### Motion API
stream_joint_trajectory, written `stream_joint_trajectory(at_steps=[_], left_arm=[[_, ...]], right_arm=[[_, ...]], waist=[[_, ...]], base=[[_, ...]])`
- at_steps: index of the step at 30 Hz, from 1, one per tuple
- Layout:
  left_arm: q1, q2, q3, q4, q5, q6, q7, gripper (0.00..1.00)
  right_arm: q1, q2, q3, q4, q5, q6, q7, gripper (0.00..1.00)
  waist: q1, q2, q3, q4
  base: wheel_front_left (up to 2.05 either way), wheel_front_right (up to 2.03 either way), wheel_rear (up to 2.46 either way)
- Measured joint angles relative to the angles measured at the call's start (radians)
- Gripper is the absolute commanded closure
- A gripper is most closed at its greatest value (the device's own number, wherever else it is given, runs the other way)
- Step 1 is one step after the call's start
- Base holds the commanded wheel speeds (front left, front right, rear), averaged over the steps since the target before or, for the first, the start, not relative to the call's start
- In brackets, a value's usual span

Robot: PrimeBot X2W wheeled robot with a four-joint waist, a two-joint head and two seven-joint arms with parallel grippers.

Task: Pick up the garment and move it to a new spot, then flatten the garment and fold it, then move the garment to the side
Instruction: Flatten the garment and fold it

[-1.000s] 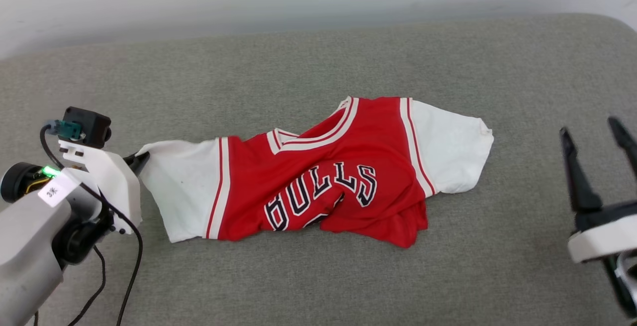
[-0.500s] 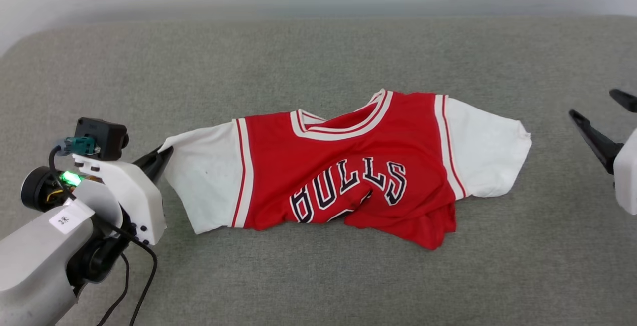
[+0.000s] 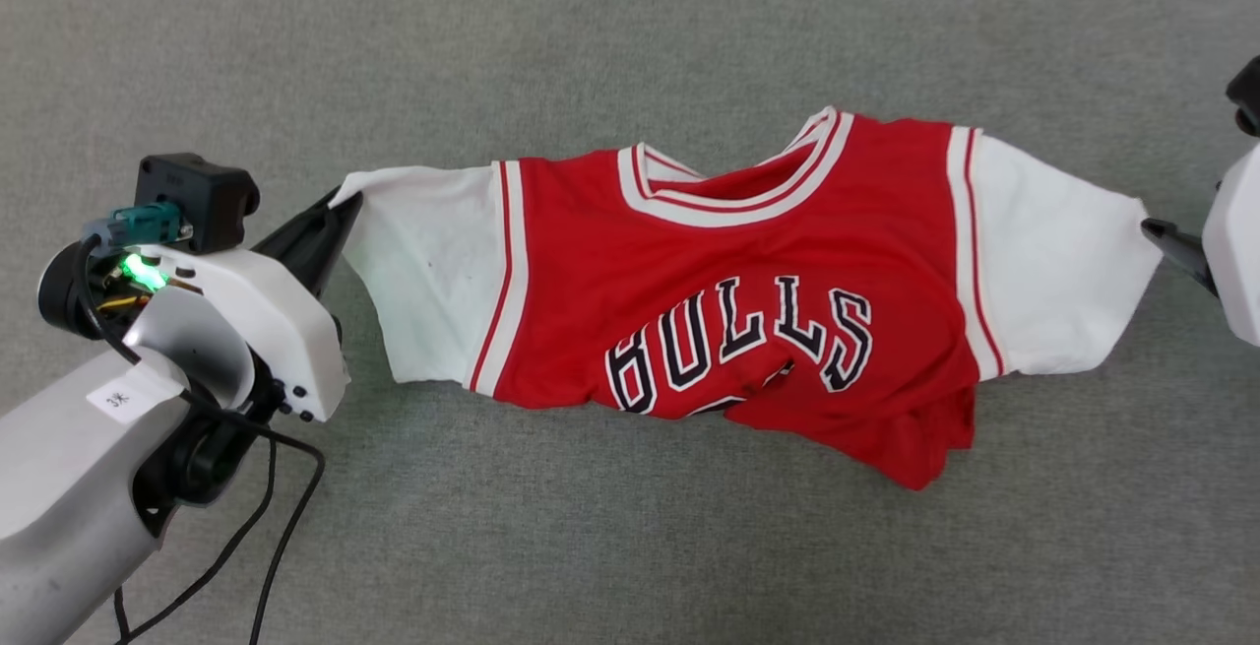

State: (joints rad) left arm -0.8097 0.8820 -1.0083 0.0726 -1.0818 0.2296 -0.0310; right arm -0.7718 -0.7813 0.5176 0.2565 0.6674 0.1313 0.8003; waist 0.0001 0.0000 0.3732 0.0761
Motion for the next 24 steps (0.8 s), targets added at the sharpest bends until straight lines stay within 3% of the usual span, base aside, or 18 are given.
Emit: stream_joint_trajectory(at_steps=[7, 13, 14, 15, 16, 24], left_arm=[[-0.023, -0.012, 0.006, -0.007, 0.013, 0.000, -0.008, 1.00], [-0.030, -0.018, 0.007, 0.008, 0.013, -0.007, -0.012, 1.00], [-0.030, -0.019, 0.007, 0.012, 0.013, -0.007, -0.013, 1.00], [-0.030, -0.019, 0.007, 0.017, 0.012, -0.009, -0.015, 1.00], [-0.030, -0.019, 0.007, 0.022, 0.012, -0.010, -0.016, 1.00], [-0.019, -0.029, 0.002, 0.054, 0.003, -0.027, -0.028, 1.00]], right_arm=[[-0.033, 0.060, 0.062, 0.153, -0.005, 0.000, -0.063, 0.00], [-0.054, 0.062, 0.136, 0.221, 0.027, -0.002, -0.103, 0.00], [-0.057, 0.061, 0.144, 0.227, 0.036, -0.002, -0.117, 0.56], [-0.059, 0.061, 0.153, 0.234, 0.044, -0.002, -0.134, 0.88], [-0.061, 0.062, 0.162, 0.239, 0.053, -0.002, -0.149, 1.00], [-0.074, 0.068, 0.196, 0.278, 0.090, 0.000, -0.372, 1.00]], waist=[[0.0001, -0.0001, 0.061, 0.023], [-0.0001, 0.0000, 0.072, 0.027], [-0.0002, 0.0000, 0.071, 0.026], [-0.0002, 0.0000, 0.069, 0.024], [-0.0002, 0.0000, 0.067, 0.022], [-0.0001, 0.0000, 0.006, 0.004]], base=[[0.00, 0.00, 0.00], [0.00, 0.00, 0.00], [0.00, 0.00, 0.00], [0.00, 0.00, 0.00], [0.00, 0.00, 0.00], [0.00, 0.00, 0.00]])
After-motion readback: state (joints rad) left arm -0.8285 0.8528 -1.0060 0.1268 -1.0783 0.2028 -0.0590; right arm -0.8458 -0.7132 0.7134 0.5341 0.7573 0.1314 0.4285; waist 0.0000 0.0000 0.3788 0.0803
